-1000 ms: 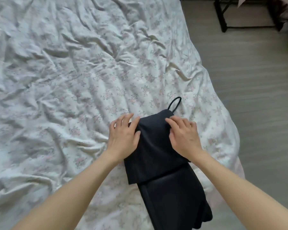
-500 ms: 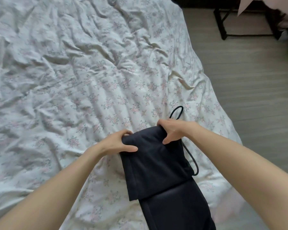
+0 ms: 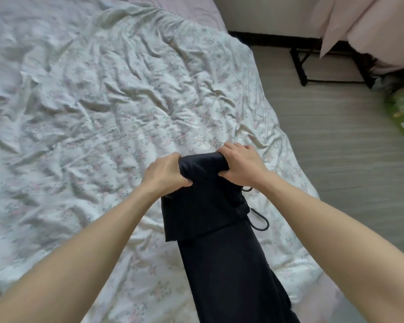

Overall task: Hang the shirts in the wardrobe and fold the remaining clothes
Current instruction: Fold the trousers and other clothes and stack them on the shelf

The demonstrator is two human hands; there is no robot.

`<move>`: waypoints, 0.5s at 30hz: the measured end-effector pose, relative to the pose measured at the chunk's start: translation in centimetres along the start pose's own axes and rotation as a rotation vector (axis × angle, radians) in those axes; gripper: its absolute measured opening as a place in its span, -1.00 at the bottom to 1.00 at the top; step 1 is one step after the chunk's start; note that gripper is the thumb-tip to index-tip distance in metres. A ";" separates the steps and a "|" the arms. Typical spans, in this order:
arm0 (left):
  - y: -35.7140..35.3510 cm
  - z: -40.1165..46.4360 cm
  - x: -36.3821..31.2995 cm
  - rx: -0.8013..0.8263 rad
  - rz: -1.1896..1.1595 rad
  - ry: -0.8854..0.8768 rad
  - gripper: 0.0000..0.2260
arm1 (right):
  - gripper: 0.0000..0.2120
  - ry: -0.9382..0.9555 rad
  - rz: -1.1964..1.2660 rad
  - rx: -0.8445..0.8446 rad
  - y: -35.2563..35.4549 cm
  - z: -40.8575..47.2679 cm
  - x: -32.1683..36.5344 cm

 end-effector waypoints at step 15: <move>-6.3 -11.7 -2.0 -0.348 0.325 -0.467 -0.51 | -0.58 0.200 -0.022 -0.174 -3.9 -13.4 0.7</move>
Point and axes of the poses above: each hand's wrist, its own z-axis towards the middle knuckle, its own y-axis out of the back of the hand, x = y × z, the point moved 3 cm from there along z, towards the middle knuckle, and after that the axes turned 10 degrees about z, right-handed, at the moved point
